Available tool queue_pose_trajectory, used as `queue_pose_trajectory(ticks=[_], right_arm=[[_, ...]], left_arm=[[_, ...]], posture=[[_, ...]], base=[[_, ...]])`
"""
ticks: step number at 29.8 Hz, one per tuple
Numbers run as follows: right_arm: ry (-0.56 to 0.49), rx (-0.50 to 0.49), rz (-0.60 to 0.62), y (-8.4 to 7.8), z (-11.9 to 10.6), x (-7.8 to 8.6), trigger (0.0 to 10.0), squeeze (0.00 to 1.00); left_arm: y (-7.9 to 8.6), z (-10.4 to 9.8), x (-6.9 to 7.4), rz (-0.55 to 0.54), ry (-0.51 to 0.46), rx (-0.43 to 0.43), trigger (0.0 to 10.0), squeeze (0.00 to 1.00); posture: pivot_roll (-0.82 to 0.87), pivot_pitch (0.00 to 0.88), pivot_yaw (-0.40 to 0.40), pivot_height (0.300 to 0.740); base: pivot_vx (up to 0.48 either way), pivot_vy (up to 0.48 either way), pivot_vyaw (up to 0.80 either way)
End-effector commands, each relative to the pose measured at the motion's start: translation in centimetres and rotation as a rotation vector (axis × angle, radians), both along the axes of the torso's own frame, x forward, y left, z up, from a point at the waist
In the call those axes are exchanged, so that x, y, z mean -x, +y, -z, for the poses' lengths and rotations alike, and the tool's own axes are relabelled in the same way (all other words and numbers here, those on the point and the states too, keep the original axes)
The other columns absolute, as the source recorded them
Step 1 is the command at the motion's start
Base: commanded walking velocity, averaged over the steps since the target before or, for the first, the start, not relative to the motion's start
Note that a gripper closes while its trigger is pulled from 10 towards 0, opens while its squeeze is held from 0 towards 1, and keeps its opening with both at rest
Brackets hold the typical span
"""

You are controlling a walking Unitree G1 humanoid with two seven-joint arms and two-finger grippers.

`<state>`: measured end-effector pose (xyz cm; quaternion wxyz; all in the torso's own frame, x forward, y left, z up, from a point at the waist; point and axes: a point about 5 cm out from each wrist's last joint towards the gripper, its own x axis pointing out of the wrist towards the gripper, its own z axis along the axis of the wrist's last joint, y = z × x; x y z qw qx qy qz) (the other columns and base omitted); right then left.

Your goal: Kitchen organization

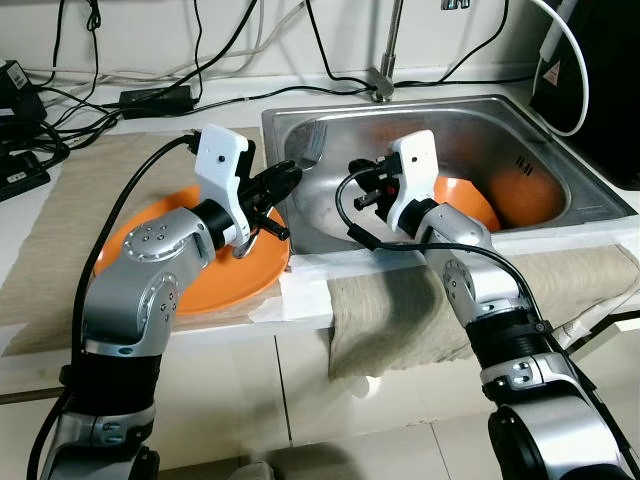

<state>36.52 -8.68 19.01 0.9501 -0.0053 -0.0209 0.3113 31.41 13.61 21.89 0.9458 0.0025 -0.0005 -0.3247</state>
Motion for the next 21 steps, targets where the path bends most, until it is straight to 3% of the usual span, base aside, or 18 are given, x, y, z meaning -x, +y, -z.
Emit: queue_pose_trajectory(ticks=[1, 2, 3, 4, 20, 21], right_arm=[[-0.029, 0.007, -0.045, 0.54, -0.77, 0.06, 10.0, 0.0], [-0.03, 0.012, -0.052, 0.59, -0.76, 0.06, 10.0, 0.0], [-0.029, 0.015, -0.059, 0.63, -0.75, 0.07, 10.0, 0.91], [-0.03, 0.02, -0.065, 0.66, -0.73, 0.05, 10.0, 1.0], [-0.053, 0.049, -0.031, 0.66, -1.01, -0.5, 10.0, 0.99], [-0.051, 0.042, -0.034, 0.72, -1.02, -0.51, 10.0, 0.68]], left_arm=[[-0.19, 0.01, 0.05, 0.013, -0.012, -0.001, 0.0, 0.0], [-0.18, 0.04, 0.02, 0.014, -0.012, -0.001, 0.0, 0.0], [-0.18, 0.05, 0.01, 0.014, -0.012, -0.001, 0.0, 0.0], [-0.19, 0.05, 0.0, 0.014, -0.013, 0.0, 0.0, 0.0], [-0.07, 0.33, -0.03, 0.005, -0.014, -0.005, 0.0, 0.0], [-0.03, 0.34, -0.03, 0.004, -0.014, -0.005, 0.0, 0.0]], posture=[[0.04, 0.001, 0.008, 0.74], [0.04, 0.001, 0.008, 0.74], [0.03, 0.003, 0.008, 0.74], [0.03, 0.003, 0.008, 0.74], [0.03, 0.009, 0.008, 0.74], [0.04, 0.01, 0.007, 0.74]], base=[[0.0, 0.0, 0.0], [0.0, 0.0, 0.0], [0.0, 0.0, 0.0], [0.0, 0.0, 0.0], [0.0, 0.0, 0.0], [0.0, 0.0, 0.0]])
